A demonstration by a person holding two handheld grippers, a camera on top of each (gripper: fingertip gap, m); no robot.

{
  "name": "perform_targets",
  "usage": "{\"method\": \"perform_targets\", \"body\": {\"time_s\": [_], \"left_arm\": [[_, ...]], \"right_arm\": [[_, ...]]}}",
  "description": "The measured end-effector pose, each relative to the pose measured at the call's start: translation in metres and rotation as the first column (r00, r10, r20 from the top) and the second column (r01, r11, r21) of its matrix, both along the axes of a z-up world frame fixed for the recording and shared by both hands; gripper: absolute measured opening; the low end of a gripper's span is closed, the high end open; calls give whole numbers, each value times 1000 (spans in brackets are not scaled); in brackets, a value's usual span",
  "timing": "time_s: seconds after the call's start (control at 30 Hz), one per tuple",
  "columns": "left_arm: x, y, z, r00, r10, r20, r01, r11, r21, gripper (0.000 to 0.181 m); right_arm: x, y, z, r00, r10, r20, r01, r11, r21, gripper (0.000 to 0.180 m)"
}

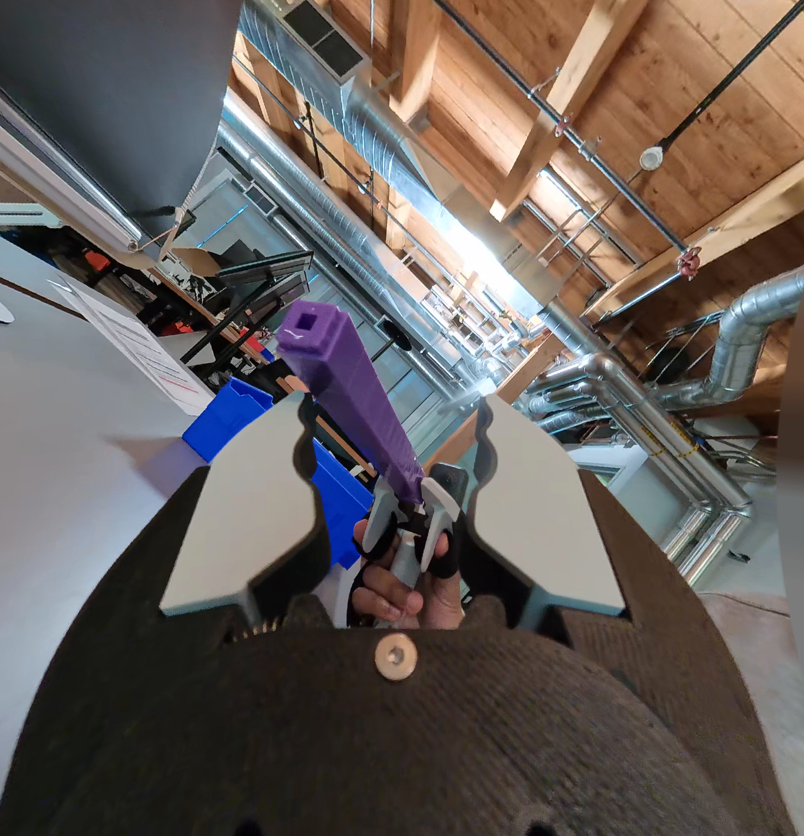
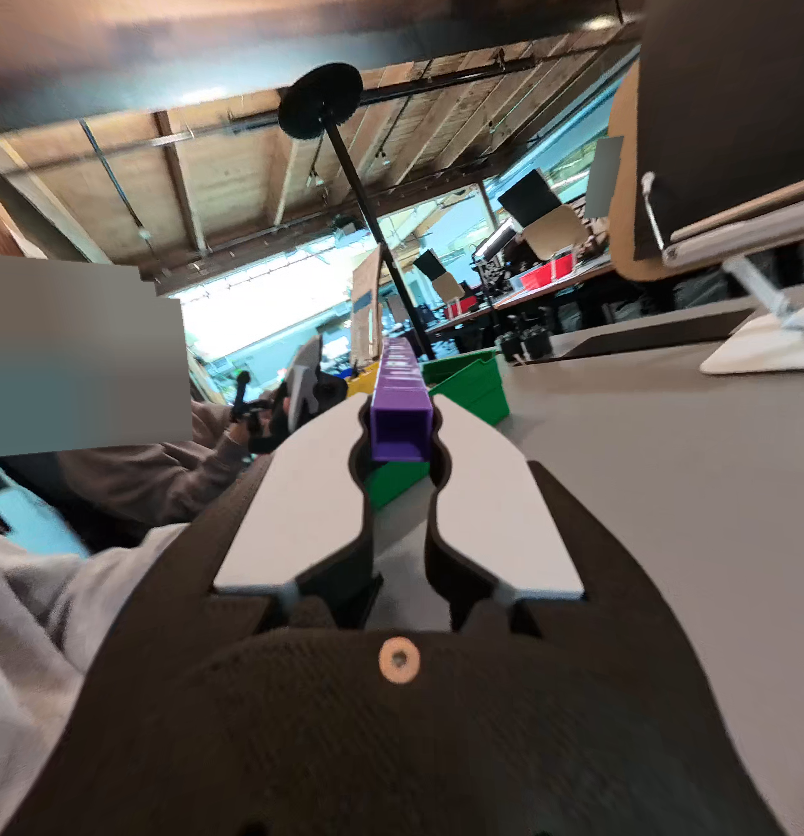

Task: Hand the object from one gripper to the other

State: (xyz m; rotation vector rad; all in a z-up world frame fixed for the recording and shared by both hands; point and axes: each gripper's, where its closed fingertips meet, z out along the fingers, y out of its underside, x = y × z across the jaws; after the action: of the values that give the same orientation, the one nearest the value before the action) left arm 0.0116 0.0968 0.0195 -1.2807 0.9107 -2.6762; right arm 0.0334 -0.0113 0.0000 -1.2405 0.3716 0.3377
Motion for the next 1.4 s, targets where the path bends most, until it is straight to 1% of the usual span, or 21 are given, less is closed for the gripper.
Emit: {"method": "perform_targets", "body": {"time_s": [0.1,0.13,0.17,0.23,0.37,0.47,0.57,0.6,0.63,0.67,0.73,0.83,0.87,0.93,1.0,1.03,1.13,1.2,1.27,1.33,1.4], "left_arm": [[3,0,-8,1000,9,-13,-8,999,43,63],[3,0,-10,1000,12,-14,-11,998,57,57],[3,0,-11,1000,18,-11,-17,997,75,48],[0,0,-10,1000,17,10,-17,995,96,23],[-3,-1,-9,1000,4,27,-7,993,121,22],[-4,-1,-9,1000,7,30,-10,993,118,22],[-5,12,-7,998,57,23,-59,996,63,22],[-5,17,-7,997,73,13,-74,996,43,22],[-5,22,-8,996,87,0,-87,996,25,22],[-4,25,-9,995,95,-18,-95,995,13,22],[-2,26,-14,994,95,-49,-94,995,21,22],[1,16,-19,994,69,-86,-64,996,68,22],[1,12,-21,993,68,-94,-60,994,92,22],[1,2,-22,993,57,-102,-40,987,154,22],[0,-10,-21,995,45,-94,-22,973,230,23],[0,-17,-21,996,38,-86,-13,961,276,23],[-3,-33,-20,998,31,-58,-4,910,415,22],[-6,-41,-19,999,23,-41,0,877,481,22],[-8,-46,-18,999,7,-32,10,860,510,22],[-12,-53,-14,999,-46,-14,47,863,503,22],[-20,-62,-7,990,-143,15,120,876,466,22]], "right_arm": [[4,-1,-5,988,83,-130,-77,996,49,23],[5,0,-7,981,105,-164,-96,993,62,22],[5,0,-8,973,127,-192,-115,991,73,22],[6,0,-10,960,159,-231,-140,985,97,22],[8,1,-12,952,185,-242,-164,981,108,23],[13,2,-16,958,160,-238,-139,985,105,25],[24,2,-15,972,71,-226,-46,993,113,66],[28,1,-14,980,23,-200,-2,994,105,76],[31,-1,-13,988,-25,-154,39,995,90,85],[30,-1,-10,994,-58,-89,65,995,71,88],[21,2,-7,995,-75,62,75,997,4,87],[-3,15,-14,971,-21,237,51,992,-119,72],[-13,20,-18,963,11,268,31,988,-153,67],[-35,31,-29,945,100,312,-24,971,-239,50],[-52,40,-42,924,176,339,-62,945,-322,38],[-58,42,-46,918,198,344,-73,936,-343,35],[-62,44,-47,923,212,321,-93,933,-347,37],[-57,43,-47,935,203,290,-97,935,-340,38],[-53,42,-49,946,204,253,-111,934,-340,39],[-54,43,-52,949,231,213,-149,927,-343,40],[-63,44,-53,937,318,142,-262,913,-313,38]]}}
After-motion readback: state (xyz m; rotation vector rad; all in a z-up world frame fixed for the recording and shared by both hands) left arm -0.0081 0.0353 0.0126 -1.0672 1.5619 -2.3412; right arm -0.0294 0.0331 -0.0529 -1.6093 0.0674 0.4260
